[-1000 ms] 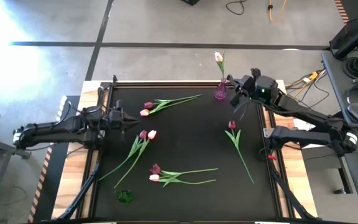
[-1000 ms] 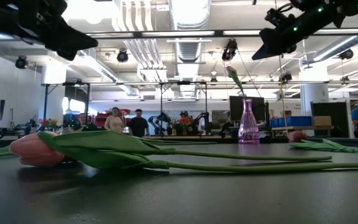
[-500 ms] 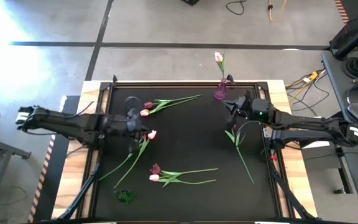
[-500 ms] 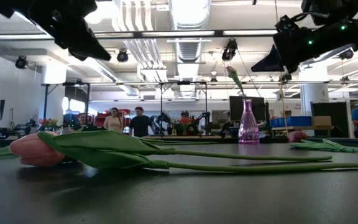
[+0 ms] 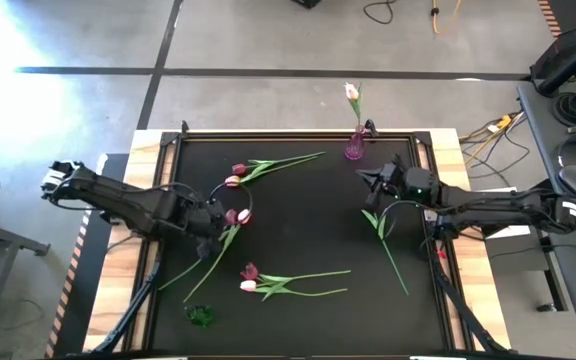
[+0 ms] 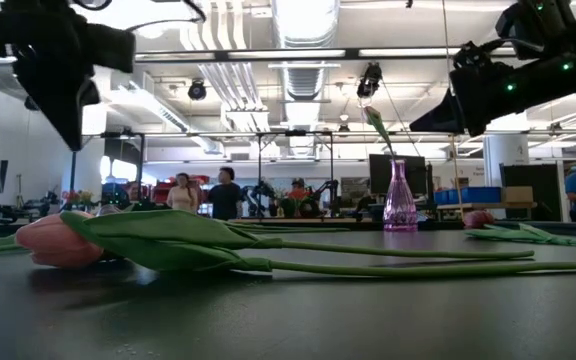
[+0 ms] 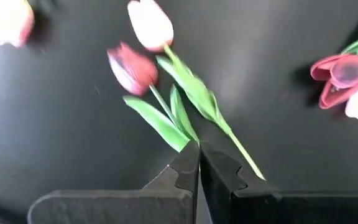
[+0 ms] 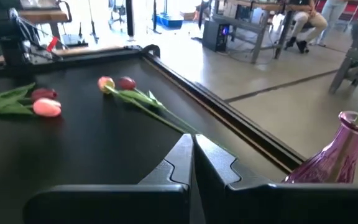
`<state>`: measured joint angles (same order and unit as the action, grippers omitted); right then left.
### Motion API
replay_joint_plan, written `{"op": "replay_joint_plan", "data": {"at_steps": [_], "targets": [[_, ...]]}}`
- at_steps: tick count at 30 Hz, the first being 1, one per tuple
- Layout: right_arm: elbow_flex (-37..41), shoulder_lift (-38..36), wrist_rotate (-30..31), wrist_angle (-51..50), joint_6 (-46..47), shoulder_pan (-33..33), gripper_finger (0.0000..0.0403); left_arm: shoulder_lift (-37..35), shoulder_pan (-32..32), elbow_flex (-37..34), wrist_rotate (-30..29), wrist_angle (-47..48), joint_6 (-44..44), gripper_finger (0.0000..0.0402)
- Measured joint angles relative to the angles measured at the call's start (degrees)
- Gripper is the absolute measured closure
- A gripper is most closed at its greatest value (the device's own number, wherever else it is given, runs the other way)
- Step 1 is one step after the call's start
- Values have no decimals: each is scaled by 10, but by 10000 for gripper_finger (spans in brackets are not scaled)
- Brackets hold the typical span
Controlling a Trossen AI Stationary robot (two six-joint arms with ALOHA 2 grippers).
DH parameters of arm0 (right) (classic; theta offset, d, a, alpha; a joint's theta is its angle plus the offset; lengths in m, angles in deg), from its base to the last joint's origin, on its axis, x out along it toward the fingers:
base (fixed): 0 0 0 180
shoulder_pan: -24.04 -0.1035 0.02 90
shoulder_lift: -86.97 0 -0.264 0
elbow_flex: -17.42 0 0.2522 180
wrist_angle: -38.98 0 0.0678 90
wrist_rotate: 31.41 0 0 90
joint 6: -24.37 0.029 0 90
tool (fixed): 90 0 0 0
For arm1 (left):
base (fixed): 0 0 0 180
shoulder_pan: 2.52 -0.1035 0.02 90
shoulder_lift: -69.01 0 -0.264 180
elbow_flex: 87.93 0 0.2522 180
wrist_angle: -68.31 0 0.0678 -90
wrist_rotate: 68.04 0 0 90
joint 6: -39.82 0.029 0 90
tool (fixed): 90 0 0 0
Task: Sort flowers into vase by color
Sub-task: Put the red flower into the green vase
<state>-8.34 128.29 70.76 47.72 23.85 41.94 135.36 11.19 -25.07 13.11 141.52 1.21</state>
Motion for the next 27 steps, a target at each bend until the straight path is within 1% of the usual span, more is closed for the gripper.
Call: {"op": "replay_joint_plan", "data": {"at_steps": [3, 6, 11, 17, 19, 23, 27], "targets": [[6, 0, 0, 10, 1, -1, 394, -1, 0, -14, 15, -1, -39, 400], [7, 0, 0, 19, 1, -1, 394, -2, 0, -30, 25, 0, -71, 385], [4, 0, 0, 21, 0, -1, 394, 6, -1, -60, 43, -4, -98, 332], [3, 0, 0, 23, -3, -1, 394, 30, -1, -87, 62, -80, -101, 261], [3, 1, 0, 22, -4, -1, 394, 43, -3, -93, 62, -81, -100, 246], [4, 1, 0, 22, -5, -1, 394, 68, -12, -104, 59, -77, -100, 232], [4, 1, 0, 22, -5, -1, 394, 87, -21, -112, 58, -109, -88, 232]]}}
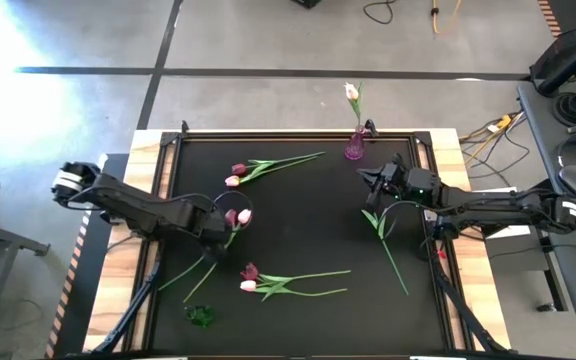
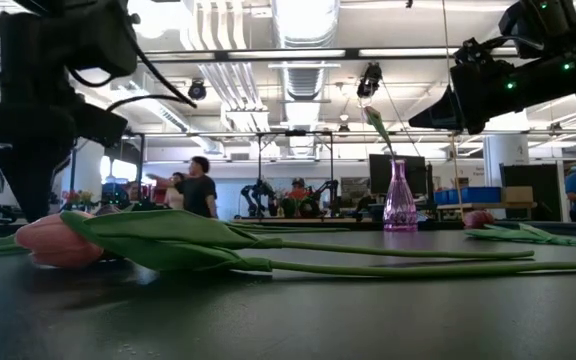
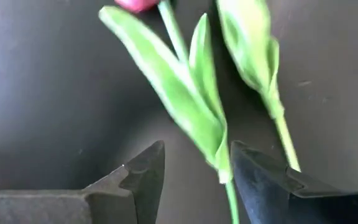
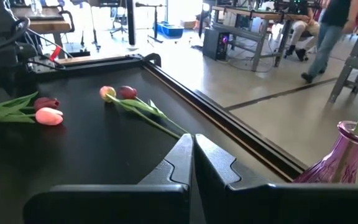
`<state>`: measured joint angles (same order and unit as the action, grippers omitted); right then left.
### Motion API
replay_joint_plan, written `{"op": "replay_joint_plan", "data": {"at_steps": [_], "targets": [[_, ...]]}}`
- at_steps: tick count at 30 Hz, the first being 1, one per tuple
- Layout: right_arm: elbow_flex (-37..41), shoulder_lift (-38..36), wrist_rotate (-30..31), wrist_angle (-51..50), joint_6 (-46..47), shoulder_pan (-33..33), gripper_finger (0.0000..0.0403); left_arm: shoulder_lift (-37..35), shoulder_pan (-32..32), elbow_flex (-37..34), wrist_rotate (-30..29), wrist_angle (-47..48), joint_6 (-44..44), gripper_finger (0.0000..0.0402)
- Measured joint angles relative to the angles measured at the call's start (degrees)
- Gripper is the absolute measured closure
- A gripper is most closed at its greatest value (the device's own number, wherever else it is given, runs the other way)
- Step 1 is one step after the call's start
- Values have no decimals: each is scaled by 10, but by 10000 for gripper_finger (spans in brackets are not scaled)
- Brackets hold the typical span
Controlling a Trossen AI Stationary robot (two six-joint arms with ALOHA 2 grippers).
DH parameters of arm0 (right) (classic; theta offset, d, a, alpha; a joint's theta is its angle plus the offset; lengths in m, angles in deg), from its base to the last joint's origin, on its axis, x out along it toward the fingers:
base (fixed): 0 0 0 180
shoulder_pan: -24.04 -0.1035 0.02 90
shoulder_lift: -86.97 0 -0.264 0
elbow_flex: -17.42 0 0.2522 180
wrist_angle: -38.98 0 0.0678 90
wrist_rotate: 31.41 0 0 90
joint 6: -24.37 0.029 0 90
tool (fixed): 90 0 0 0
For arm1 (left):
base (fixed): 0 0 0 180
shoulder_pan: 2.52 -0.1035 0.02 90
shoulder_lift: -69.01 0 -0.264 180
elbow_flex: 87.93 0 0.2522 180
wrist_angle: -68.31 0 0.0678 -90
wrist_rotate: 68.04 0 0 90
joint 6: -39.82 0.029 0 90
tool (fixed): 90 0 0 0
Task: Sort flowers into vase by color
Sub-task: Put the red flower into the green vase
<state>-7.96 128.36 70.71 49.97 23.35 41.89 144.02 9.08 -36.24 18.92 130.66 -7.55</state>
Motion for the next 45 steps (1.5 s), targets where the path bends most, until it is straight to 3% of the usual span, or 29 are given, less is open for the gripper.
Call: {"op": "replay_joint_plan", "data": {"at_steps": [16, 24, 30, 34, 40, 45], "targets": [[0, 0, 0, 0, 2, 0, 394, 59, -9, -20, 27, -35, 43, 256], [0, 0, 0, -2, 3, 0, 394, 43, -8, -23, 26, -26, 60, 331], [0, 0, -1, -4, 5, 0, 394, 26, -9, 4, -31, 7, 89, 395], [0, 0, -1, -3, 5, 0, 394, 6, -8, 48, -86, 25, 107, 395], [0, 0, -1, -2, 5, 0, 394, -63, 4, 136, -226, 26, 136, 400], [0, 0, -1, -4, 4, 0, 394, -132, 64, 205, -326, -6, 144, 401]]}}
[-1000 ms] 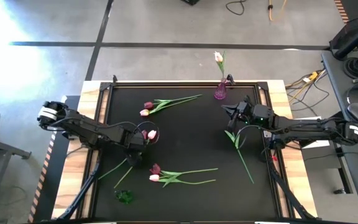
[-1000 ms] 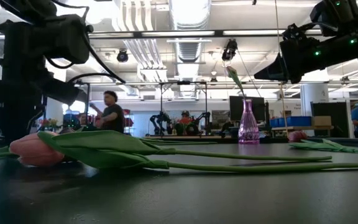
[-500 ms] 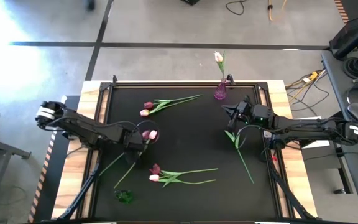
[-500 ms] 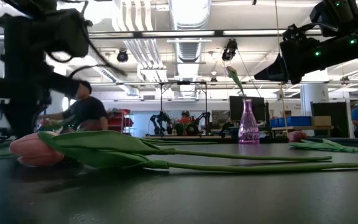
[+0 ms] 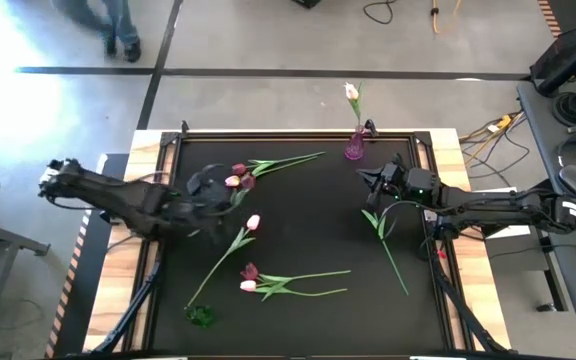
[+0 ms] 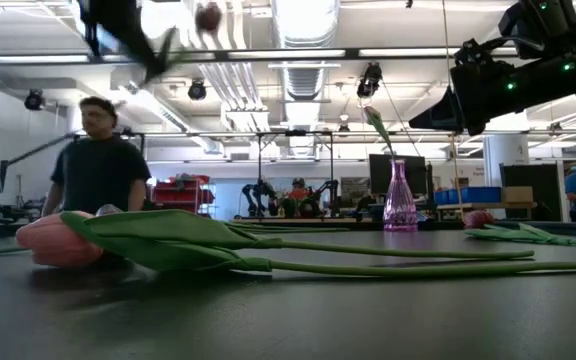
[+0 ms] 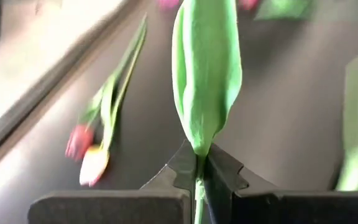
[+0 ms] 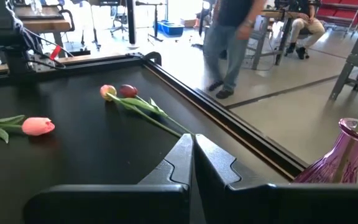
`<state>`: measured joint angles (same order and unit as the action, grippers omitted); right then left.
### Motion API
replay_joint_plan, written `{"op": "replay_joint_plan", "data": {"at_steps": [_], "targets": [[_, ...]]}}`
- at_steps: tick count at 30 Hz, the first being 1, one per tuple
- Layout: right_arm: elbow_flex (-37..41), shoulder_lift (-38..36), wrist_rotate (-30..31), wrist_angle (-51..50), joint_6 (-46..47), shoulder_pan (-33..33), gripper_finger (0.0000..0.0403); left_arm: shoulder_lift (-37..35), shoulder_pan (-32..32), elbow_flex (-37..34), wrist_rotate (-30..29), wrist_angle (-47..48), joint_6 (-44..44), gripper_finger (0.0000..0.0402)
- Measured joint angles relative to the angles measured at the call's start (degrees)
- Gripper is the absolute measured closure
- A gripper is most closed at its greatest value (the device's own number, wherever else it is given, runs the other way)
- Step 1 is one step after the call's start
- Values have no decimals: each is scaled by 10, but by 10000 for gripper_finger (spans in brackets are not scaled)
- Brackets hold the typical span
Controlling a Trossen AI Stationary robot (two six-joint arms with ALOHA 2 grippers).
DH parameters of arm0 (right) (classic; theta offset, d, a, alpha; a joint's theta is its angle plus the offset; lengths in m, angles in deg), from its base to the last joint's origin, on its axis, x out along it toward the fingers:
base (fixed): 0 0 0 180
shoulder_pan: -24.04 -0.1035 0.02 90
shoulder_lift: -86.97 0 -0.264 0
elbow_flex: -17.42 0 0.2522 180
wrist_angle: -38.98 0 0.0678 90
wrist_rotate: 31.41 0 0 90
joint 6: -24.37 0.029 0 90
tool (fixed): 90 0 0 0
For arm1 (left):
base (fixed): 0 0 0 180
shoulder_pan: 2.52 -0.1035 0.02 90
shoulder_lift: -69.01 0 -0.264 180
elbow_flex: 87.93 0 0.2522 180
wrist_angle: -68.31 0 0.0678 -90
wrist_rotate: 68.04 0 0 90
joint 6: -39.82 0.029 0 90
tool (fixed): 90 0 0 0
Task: Sort flowers into vase by color
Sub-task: Put the red flower into the green vase
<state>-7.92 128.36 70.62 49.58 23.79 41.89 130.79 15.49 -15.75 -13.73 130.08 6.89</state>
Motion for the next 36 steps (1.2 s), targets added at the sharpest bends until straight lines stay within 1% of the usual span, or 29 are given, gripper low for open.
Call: {"op": "replay_joint_plan", "data": {"at_steps": [2, 5, 9, 14, 19, 23, 25, 29, 32, 36], "targets": [[0, 0, 0, 0, 0, 0, 394, -22, 42, 15, -33, -20, 10, 401], [0, 0, 0, 0, 0, 0, 394, -46, 121, 24, -83, -36, 23, 401], [0, 0, 0, 0, 1, 0, 394, -61, 239, 25, -165, -37, -1, 401], [0, 0, 0, 2, 7, 0, 394, -51, 371, 25, -261, -61, -42, 401], [0, 0, 0, 4, 8, 0, 394, -26, 467, 25, -360, -114, -80, 402], [0, 0, 0, 6, 13, 0, 394, 1, 511, 26, -439, -153, -115, 402], [0, 0, 0, 6, 20, 0, 394, 18, 523, 32, -458, -175, -116, 401], [0, 0, 1, 6, 25, 0, 394, 60, 533, 68, -477, -183, -104, 401], [0, 0, 10, 6, 39, 0, 394, 96, 536, 105, -478, -183, -84, 401], [0, 0, 16, 6, 55, 0, 394, 146, 548, 156, -480, -166, -81, 401]]}}
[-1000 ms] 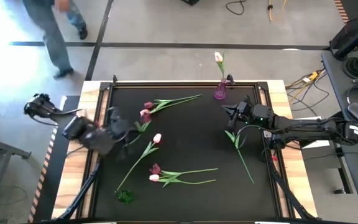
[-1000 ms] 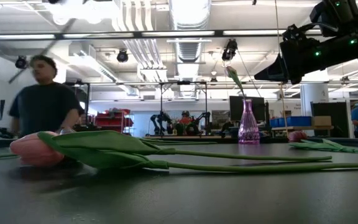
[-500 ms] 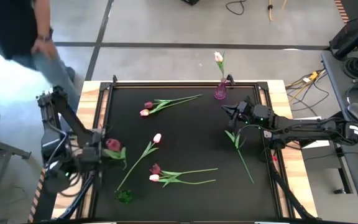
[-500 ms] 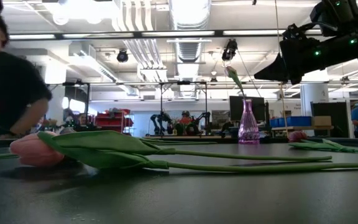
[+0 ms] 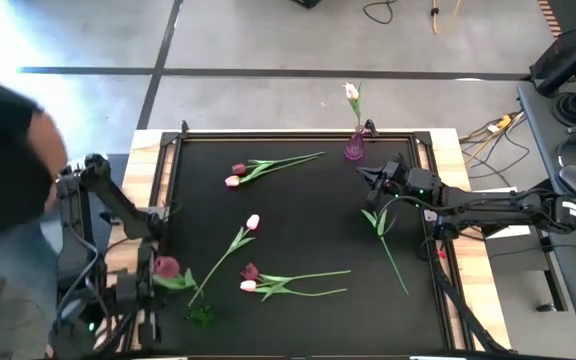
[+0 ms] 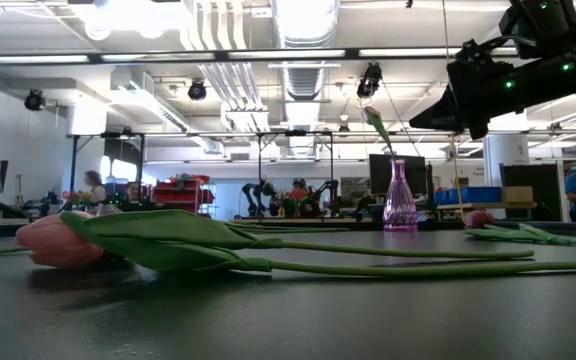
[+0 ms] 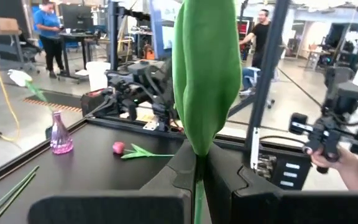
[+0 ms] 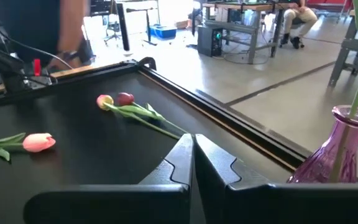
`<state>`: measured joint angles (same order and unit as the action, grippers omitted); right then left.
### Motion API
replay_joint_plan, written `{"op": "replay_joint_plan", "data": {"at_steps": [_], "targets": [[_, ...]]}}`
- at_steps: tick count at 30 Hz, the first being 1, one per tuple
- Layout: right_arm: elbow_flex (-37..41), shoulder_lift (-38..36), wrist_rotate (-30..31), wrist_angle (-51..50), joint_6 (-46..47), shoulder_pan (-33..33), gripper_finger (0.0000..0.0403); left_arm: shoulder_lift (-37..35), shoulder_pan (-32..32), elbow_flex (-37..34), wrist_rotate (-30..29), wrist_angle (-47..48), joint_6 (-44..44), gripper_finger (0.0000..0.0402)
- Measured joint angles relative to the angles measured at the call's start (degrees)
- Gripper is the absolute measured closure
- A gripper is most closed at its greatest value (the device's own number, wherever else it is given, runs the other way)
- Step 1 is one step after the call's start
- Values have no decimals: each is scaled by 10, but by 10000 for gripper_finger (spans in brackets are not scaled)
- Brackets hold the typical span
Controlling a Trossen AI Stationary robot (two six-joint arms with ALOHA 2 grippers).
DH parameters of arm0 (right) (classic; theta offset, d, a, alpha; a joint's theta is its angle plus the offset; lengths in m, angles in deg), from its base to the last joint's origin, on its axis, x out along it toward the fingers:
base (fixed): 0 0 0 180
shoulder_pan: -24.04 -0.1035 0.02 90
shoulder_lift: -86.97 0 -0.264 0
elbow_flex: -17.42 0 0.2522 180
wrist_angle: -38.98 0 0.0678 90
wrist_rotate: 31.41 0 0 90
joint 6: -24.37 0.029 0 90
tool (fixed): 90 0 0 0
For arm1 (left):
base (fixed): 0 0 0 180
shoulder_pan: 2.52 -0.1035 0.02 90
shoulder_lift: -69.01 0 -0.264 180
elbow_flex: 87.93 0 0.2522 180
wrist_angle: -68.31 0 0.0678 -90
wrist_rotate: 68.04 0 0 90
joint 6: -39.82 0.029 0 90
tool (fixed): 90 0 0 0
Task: Sort flowers into vase by color
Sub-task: Put the red flower into the green vase
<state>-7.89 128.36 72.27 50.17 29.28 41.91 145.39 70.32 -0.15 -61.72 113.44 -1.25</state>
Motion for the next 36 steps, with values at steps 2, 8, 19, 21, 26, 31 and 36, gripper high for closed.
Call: {"op": "replay_joint_plan", "data": {"at_steps": [2, 8, 19, 21, 26, 31, 36], "targets": [[0, 0, 0, -1, 10, 0, 394, 24, 12, 21, -3, 11, 0, 401], [0, 1, 0, -6, 31, 0, 394, 74, 67, 63, -64, 32, -18, 401], [0, 1, -1, -11, 37, -14, 394, 95, 72, 56, -56, 35, -34, 401], [0, 1, -1, -11, 37, -16, 394, 88, 72, 47, -53, 35, -40, 401], [0, 1, -1, -10, 37, -17, 394, 74, 72, 32, -26, 72, -65, 401], [0, 1, -1, -10, 36, -17, 394, 43, 71, 14, 4, 141, -117, 401], [0, 1, 0, -8, 37, -17, 394, -1, 65, -14, 67, 165, -146, 401]]}}
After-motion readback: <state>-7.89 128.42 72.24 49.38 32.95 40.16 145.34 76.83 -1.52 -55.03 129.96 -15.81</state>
